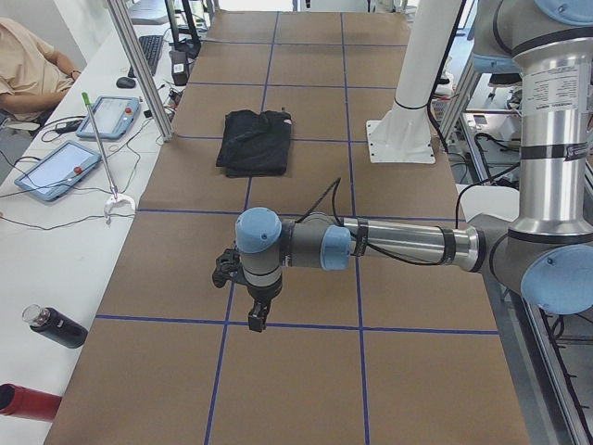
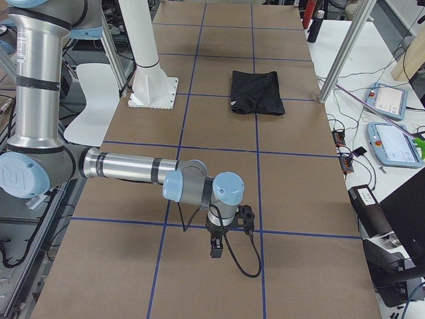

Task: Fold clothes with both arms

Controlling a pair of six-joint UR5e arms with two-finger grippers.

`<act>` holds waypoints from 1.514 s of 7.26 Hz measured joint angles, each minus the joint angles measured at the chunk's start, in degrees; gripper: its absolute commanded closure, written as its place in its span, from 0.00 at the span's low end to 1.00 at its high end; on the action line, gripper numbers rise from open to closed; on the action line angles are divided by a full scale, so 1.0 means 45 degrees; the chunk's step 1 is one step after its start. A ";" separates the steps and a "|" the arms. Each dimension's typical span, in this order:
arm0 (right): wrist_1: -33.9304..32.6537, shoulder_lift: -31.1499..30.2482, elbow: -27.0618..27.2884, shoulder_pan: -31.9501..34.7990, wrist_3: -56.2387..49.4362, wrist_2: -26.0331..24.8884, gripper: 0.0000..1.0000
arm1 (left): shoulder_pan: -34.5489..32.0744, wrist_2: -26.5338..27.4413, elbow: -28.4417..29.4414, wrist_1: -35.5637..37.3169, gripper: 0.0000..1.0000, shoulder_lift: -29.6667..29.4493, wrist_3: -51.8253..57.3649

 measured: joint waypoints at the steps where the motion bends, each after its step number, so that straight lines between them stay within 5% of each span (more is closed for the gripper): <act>1: 0.0012 0.0003 0.0002 0.0001 0.0001 0.0008 0.00 | 0.0004 0.0050 0.0013 -0.0151 0.00 0.0013 0.0022; 11: 0.0069 -0.0058 0.0613 -0.0017 -0.0069 0.0047 0.00 | 0.0004 0.0071 0.0450 -0.0618 0.00 0.0204 0.0000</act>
